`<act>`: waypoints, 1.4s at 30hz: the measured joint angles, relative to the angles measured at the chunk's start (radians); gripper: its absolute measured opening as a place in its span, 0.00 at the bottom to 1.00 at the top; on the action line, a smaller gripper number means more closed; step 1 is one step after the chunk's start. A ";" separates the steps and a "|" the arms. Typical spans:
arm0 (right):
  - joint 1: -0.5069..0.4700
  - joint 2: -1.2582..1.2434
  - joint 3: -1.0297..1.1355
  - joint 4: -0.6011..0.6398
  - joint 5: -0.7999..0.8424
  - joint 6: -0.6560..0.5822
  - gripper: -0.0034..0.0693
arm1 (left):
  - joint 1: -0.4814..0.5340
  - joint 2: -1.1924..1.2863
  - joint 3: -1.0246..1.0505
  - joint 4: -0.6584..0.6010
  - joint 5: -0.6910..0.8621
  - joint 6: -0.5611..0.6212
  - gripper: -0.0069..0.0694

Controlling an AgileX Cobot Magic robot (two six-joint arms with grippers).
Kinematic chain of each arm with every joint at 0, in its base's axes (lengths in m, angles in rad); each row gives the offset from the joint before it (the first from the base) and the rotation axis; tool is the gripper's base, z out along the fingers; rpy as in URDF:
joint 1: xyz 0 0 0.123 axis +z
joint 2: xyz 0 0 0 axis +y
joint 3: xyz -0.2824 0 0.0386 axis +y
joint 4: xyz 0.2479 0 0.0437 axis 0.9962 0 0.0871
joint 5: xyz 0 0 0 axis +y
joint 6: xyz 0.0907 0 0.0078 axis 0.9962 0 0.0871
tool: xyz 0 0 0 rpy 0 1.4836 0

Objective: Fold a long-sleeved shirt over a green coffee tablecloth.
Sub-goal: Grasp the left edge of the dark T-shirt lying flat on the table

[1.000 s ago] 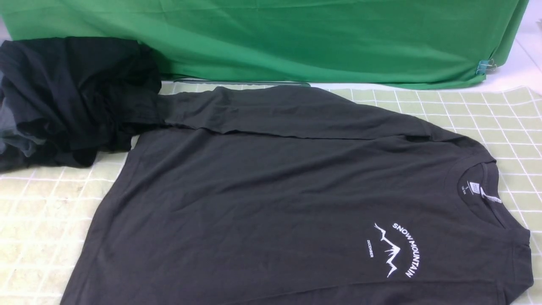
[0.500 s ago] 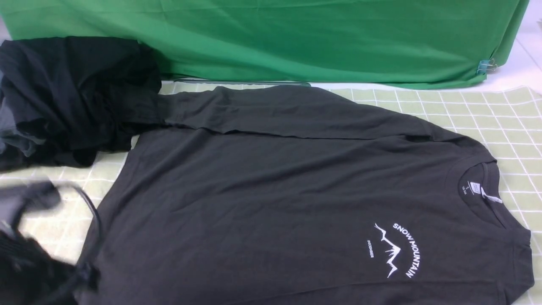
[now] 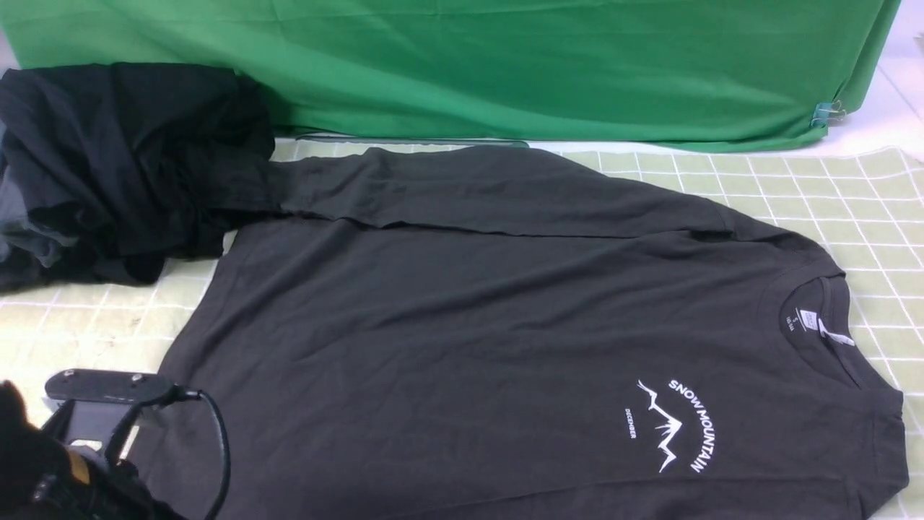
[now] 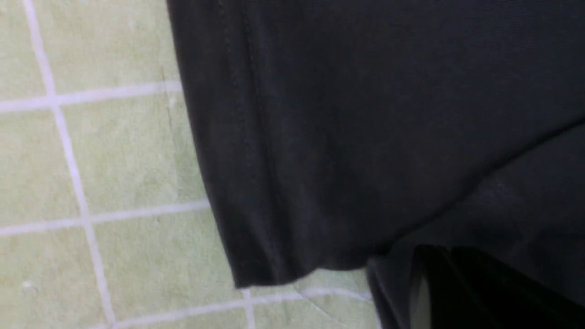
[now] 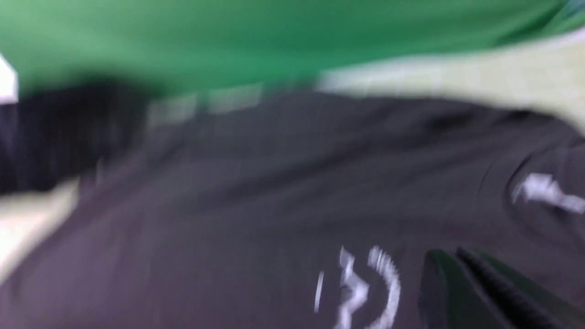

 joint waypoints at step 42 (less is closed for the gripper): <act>0.182 0.248 -0.034 -0.003 -0.073 -0.050 0.06 | 0.000 0.022 -0.082 -0.048 0.248 0.026 0.29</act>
